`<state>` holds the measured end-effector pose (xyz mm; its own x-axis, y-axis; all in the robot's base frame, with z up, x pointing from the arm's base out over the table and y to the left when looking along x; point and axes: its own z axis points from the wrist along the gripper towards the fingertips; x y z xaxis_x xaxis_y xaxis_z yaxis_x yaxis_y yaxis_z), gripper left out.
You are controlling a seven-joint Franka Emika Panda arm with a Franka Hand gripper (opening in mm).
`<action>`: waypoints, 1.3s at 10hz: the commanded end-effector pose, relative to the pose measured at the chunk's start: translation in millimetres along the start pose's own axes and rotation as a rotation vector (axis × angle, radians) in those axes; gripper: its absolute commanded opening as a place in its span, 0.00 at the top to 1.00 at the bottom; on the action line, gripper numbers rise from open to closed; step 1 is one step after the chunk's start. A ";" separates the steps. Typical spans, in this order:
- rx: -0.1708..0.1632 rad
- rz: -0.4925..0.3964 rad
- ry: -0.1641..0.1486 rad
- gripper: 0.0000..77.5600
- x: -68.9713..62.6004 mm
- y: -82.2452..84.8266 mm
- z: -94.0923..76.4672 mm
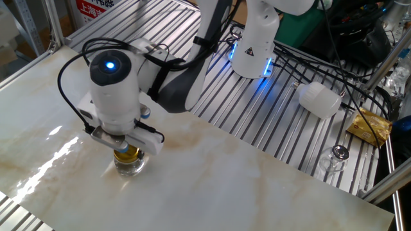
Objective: Screw the lid onto the jar
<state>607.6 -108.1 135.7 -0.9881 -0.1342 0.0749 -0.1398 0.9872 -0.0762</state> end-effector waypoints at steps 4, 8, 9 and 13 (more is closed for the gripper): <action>-0.035 0.027 -0.007 0.00 -1.5 -0.2 0.2; -0.035 0.027 -0.007 0.99 -1.5 -0.2 0.2; -0.035 0.027 -0.007 0.99 -1.5 -0.2 0.2; -0.035 0.027 -0.007 0.99 -1.5 -0.2 0.2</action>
<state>608.2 -107.6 134.2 -0.9916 -0.1092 0.0687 -0.1123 0.9927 -0.0431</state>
